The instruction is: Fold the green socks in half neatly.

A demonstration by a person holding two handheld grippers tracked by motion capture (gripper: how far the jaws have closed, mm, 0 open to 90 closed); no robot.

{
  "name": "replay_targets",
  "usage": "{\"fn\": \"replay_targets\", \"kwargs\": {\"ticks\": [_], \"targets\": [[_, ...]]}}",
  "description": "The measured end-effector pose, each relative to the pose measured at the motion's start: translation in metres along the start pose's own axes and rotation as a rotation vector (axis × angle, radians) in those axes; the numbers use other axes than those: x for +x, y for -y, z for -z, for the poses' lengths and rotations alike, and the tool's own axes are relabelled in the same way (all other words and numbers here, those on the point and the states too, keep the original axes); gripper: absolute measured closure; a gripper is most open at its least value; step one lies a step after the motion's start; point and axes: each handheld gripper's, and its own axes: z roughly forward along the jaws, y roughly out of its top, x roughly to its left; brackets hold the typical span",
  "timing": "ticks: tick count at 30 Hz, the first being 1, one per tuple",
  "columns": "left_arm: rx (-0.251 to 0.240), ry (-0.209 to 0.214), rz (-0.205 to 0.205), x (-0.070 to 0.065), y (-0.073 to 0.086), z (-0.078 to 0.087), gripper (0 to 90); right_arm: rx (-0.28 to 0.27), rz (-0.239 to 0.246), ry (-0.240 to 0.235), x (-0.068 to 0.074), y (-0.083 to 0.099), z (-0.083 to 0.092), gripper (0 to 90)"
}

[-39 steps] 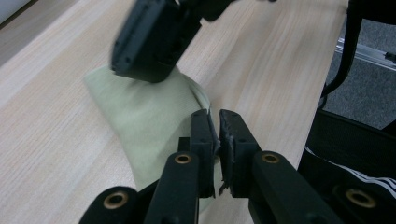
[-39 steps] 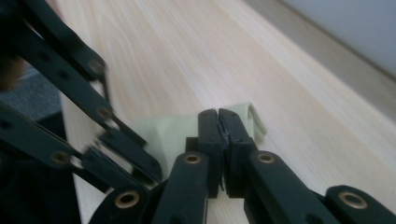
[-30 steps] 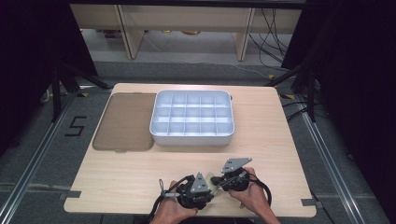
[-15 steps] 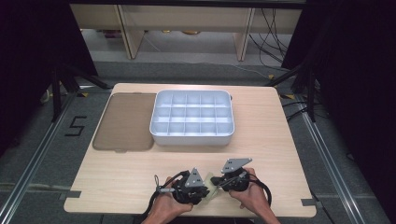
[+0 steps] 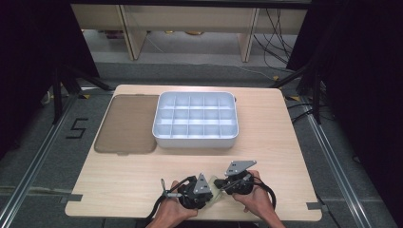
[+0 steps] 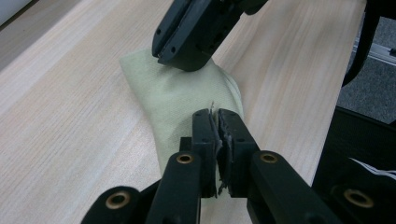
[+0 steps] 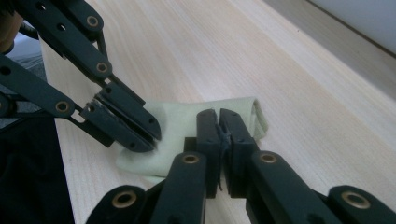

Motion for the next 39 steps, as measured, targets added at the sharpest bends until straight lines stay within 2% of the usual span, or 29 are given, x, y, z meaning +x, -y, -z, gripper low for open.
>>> {"fn": "replay_targets", "kwargs": {"ticks": [4,5,6,7,8,10,11,12,14,16,17,19,20,21,22,23,26,28,30,32,33,34,36,37,38,39], "targets": [[0.004,0.000,0.002,0.000,0.000,0.000,84.9,-0.003,-0.017,0.000,0.001,-0.002,0.003,83.5],[0.008,-0.004,-0.001,-0.001,0.000,0.000,84.9,-0.017,-0.022,0.008,-0.003,-0.005,0.007,80.0],[0.009,-0.011,-0.025,0.001,-0.001,0.001,84.9,-0.016,-0.032,0.004,-0.004,-0.007,0.009,78.2],[0.009,-0.011,-0.025,0.001,-0.001,0.001,84.9,-0.016,-0.032,0.004,-0.004,-0.007,0.009,78.2],[0.015,-0.008,-0.007,-0.002,-0.001,0.001,84.8,-0.015,-0.039,0.010,-0.008,-0.009,0.012,72.7],[0.002,-0.014,-0.026,-0.002,-0.001,0.000,84.8,-0.020,-0.050,0.003,-0.011,-0.011,0.013,69.3],[-0.005,-0.014,-0.016,-0.003,-0.001,-0.001,84.8,-0.023,-0.070,0.003,-0.011,-0.011,0.013,67.3],[0.008,-0.020,-0.027,-0.002,-0.001,0.000,84.7,-0.017,-0.076,0.002,-0.012,-0.012,0.013,64.5],[0.010,-0.020,-0.024,-0.001,-0.001,0.000,84.7,0.003,-0.078,-0.009,-0.013,-0.012,0.010,61.9],[0.011,-0.024,-0.020,-0.002,-0.001,0.000,84.7,0.019,-0.100,-0.013,-0.013,-0.015,0.008,58.1],[0.010,-0.027,-0.034,-0.002,-0.001,0.000,84.7,0.025,-0.099,-0.010,-0.014,-0.016,0.006,57.1],[0.010,-0.029,-0.039,-0.001,-0.001,0.000,84.6,0.028,-0.124,-0.018,-0.014,-0.017,0.002,56.0],[0.016,-0.027,-0.043,-0.002,-0.001,0.001,84.6,0.036,-0.115,-0.019,-0.016,-0.018,0.001,55.3],[0.011,-0.029,-0.020,-0.003,-0.001,0.000,84.6,0.044,-0.125,-0.025,-0.017,-0.018,0.000,54.7],[0.008,-0.021,-0.028,-0.003,-0.001,0.000,84.6,0.047,-0.142,-0.024,-0.017,-0.018,-0.001,53.6],[-0.002,-0.020,-0.009,-0.004,-0.001,-0.001,84.5,0.053,-0.153,-0.034,-0.019,-0.017,-0.003,53.0],[0.014,-0.031,-0.047,-0.002,-0.001,0.001,84.5,0.075,-0.156,-0.037,-0.020,-0.016,-0.008,51.5],[0.013,-0.030,-0.043,-0.002,-0.001,0.000,84.5,0.072,-0.160,-0.043,-0.020,-0.016,-0.010,51.0],[0.004,-0.023,-0.019,-0.004,-0.001,0.000,84.4,0.083,-0.156,-0.053,-0.020,-0.015,-0.011,50.8],[0.006,-0.022,-0.037,-0.003,-0.001,0.000,84.4,0.081,-0.163,-0.050,-0.019,-0.015,-0.013,50.1],[0.006,-0.023,-0.034,-0.003,-0.001,0.000,84.4,0.071,-0.184,-0.052,-0.018,-0.014,-0.014,50.0],[0.005,-0.022,-0.016,-0.004,0.000,0.000,84.4,0.090,-0.180,-0.056,-0.019,-0.014,-0.013,50.0],[0.004,-0.022,-0.018,-0.004,0.000,0.000,84.3,0.092,-0.173,-0.055,-0.019,-0.013,-0.014,49.9],[0.004,-0.023,-0.023,-0.004,0.000,0.000,84.3,0.081,-0.202,-0.060,-0.017,-0.012,-0.016,49.9],[0.004,-0.023,-0.017,-0.004,0.000,0.000,84.3,0.091,-0.188,-0.056,-0.019,-0.012,-0.016,49.7],[0.004,-0.024,-0.019,-0.004,0.000,0.000,84.3,0.100,-0.194,-0.056,-0.018,-0.012,-0.016,49.7]]}}
